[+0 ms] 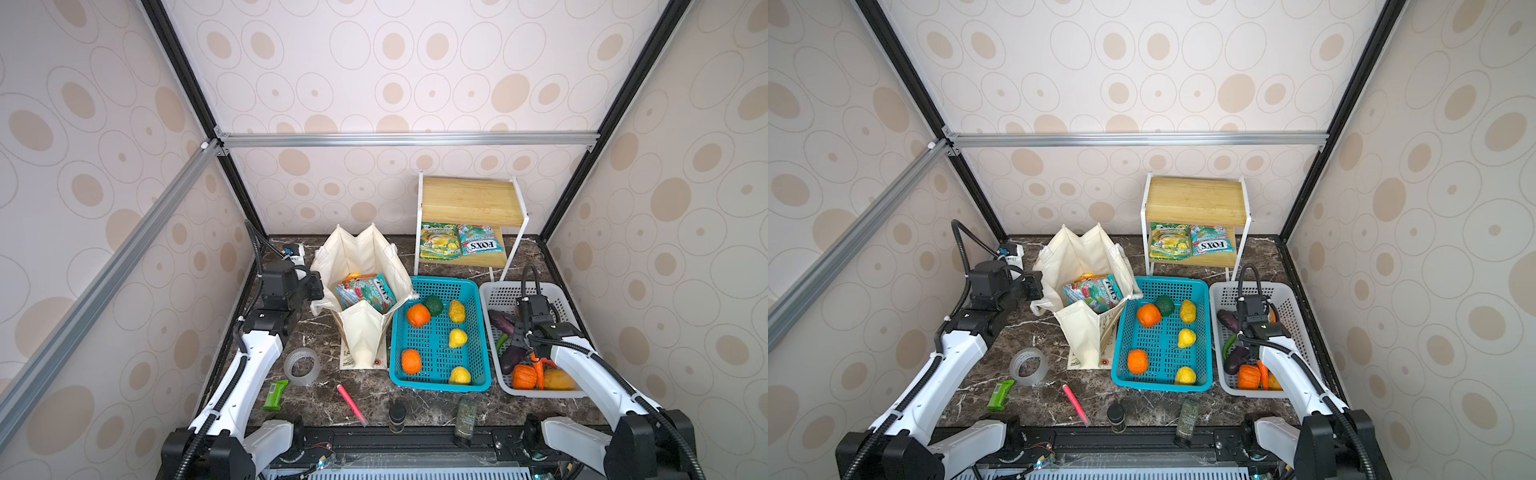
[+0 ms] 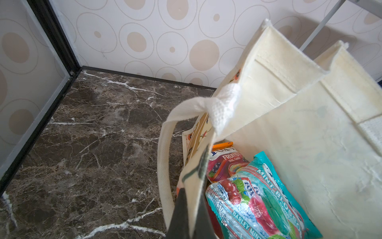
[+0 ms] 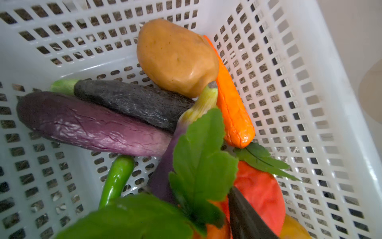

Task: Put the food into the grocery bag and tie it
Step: 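Lower the right gripper onto the leafy orange carrot in the white basket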

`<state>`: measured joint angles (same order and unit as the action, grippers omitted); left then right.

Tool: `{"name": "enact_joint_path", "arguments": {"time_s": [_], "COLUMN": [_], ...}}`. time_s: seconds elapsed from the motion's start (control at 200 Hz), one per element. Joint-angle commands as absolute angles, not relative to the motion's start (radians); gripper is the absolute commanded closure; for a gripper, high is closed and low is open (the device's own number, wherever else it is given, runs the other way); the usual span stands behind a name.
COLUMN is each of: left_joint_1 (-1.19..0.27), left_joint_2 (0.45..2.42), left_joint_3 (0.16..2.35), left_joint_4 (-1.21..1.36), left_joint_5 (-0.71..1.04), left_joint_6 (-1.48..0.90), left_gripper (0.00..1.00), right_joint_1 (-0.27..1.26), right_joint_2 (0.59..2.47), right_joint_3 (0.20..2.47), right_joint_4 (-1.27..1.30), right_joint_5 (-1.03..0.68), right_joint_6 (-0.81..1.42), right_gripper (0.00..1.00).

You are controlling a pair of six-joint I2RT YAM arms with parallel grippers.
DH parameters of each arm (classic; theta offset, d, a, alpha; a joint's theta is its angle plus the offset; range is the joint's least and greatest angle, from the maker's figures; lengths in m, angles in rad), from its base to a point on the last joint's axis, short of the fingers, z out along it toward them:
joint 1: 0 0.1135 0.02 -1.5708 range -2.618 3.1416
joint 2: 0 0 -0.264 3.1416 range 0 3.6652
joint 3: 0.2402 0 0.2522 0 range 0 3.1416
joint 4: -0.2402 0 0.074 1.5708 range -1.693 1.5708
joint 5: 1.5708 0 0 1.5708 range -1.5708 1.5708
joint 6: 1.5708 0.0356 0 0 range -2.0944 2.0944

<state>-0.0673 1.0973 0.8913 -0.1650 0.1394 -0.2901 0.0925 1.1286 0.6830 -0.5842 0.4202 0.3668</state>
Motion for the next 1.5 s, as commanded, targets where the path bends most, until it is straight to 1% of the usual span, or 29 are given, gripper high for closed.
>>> {"name": "enact_joint_path", "arguments": {"time_s": [0.0,0.075,0.145,0.24,0.31,0.41,0.625,0.85,0.945,1.035,1.075,1.18,1.31,1.415,1.49], "left_joint_1": [-0.063,-0.063,-0.063,-0.063,-0.062,-0.064,-0.063,-0.062,-0.062,-0.063,-0.062,-0.062,-0.062,-0.063,-0.062], "left_joint_2": [1.077,1.077,1.075,1.074,1.074,1.072,1.075,1.072,1.072,1.075,1.077,1.079,1.078,1.079,1.078], "left_joint_3": [0.901,0.901,0.901,0.9,0.9,0.9,0.899,0.899,0.9,0.899,0.899,0.899,0.899,0.898,0.897], "left_joint_4": [-0.121,-0.122,-0.121,-0.121,-0.123,-0.122,-0.123,-0.123,-0.125,-0.124,-0.125,-0.124,-0.123,-0.122,-0.122], "left_joint_5": [0.121,0.121,0.121,0.119,0.116,0.115,0.112,0.106,0.104,0.103,0.104,0.106,0.109,0.11,0.109], "left_joint_6": [-0.266,-0.265,-0.264,-0.264,-0.263,-0.262,-0.266,-0.261,-0.26,-0.261,-0.259,-0.26,-0.261,-0.263,-0.261], "left_gripper": [1.0,1.0,1.0,1.0,1.0,1.0,1.0,1.0,1.0,1.0,1.0,1.0,1.0,1.0,1.0], "right_joint_1": [0.076,0.058,0.052,0.05,0.05,0.05,0.051,0.05,0.05,0.05,0.05,0.05,0.05,0.05,0.052], "right_joint_2": [1.136,1.15,1.163,1.163,1.158,1.154,1.103,1.11,1.165,1.238,1.262,1.297,1.322,1.322,1.318], "right_joint_3": [0.712,0.715,0.723,0.726,0.724,0.723,0.712,0.755,0.776,0.824,0.836,0.839,0.861,0.867,0.861], "right_joint_4": [-0.584,-0.58,-0.585,-0.592,-0.591,-0.591,-0.559,-0.508,-0.469,-0.488,-0.492,-0.486,-0.532,-0.558,-0.561], "right_joint_5": [0.42,0.41,0.398,0.394,0.39,0.394,0.359,0.341,0.35,0.358,0.355,0.367,0.402,0.439,0.445], "right_joint_6": [0.344,0.341,0.34,0.339,0.338,0.337,0.349,0.352,0.348,0.348,0.346,0.334,0.293,0.269,0.264], "right_gripper": [0.41,0.43,0.49,0.5,0.55,0.59,0.64,0.63,0.63,0.63,0.62,0.54,0.49,0.35,0.29]}}
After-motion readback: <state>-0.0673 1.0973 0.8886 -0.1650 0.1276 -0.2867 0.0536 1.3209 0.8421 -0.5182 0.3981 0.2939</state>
